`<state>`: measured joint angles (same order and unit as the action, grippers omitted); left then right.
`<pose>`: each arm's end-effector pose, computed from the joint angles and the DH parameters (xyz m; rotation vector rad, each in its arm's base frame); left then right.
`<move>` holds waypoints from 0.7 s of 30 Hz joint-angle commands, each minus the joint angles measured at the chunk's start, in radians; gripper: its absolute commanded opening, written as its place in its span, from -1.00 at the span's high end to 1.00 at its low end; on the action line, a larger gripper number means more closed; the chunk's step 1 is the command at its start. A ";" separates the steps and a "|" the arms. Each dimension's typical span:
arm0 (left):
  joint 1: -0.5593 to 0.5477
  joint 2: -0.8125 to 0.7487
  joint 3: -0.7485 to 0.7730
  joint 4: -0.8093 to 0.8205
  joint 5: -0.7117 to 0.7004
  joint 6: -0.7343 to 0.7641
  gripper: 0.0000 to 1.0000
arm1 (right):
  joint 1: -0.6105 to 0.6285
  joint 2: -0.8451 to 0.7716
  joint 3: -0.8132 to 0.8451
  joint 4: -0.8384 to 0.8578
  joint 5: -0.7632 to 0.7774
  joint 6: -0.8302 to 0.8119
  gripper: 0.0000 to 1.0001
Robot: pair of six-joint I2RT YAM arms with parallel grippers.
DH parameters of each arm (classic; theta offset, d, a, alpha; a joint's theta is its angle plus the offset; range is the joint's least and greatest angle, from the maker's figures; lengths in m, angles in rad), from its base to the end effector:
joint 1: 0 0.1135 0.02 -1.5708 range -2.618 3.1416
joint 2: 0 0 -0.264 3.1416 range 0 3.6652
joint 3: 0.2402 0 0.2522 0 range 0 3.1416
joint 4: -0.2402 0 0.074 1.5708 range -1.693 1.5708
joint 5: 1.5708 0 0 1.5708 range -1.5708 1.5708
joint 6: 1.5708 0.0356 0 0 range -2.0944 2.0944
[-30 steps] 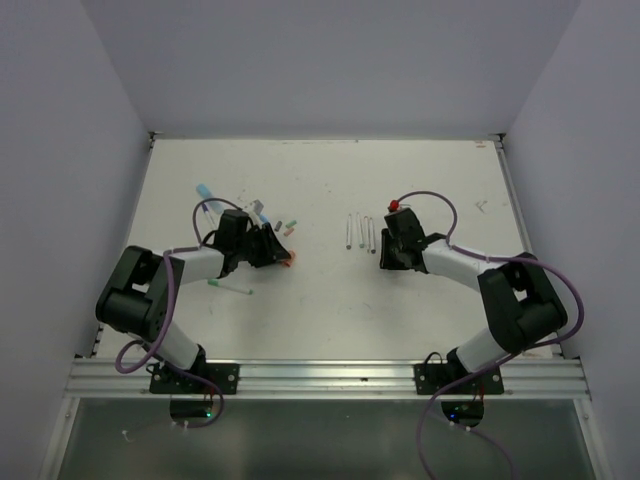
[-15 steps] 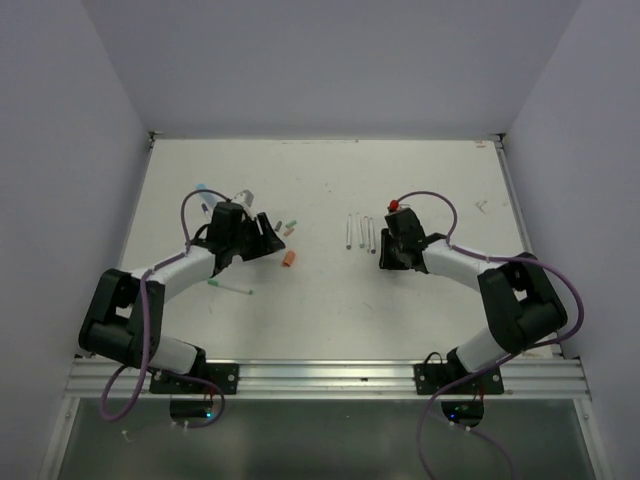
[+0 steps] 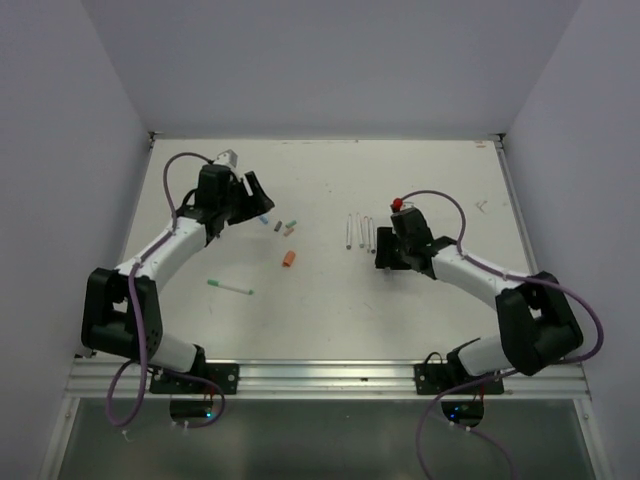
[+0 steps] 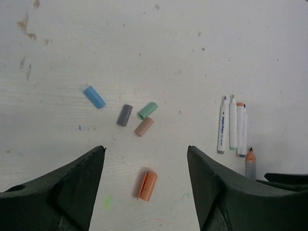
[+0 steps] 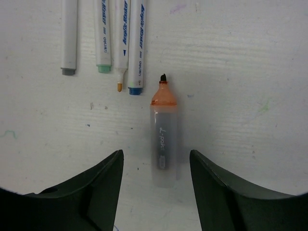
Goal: Open the pen caps
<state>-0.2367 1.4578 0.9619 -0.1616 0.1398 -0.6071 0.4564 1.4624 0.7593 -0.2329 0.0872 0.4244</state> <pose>0.3106 -0.0800 0.2453 -0.3444 2.2664 -0.6073 0.2545 0.1215 0.1752 -0.0042 2.5201 0.2534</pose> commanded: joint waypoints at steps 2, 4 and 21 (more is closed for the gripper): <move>0.092 0.087 0.130 -0.068 -0.030 0.049 -0.47 | 0.008 -0.187 -0.014 -0.072 0.019 -0.015 -0.23; 0.141 0.119 0.159 -0.088 0.000 0.050 -0.47 | 0.008 -0.241 0.000 -0.109 -0.010 -0.021 -0.24; 0.301 0.521 0.682 -0.311 -0.304 0.064 -0.40 | 0.011 -0.372 0.084 -0.283 -0.170 -0.045 -0.27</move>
<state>0.0578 1.9285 1.5661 -0.3992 -0.0715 -0.5575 0.4648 1.0836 0.8303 -0.5030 -0.0444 0.3988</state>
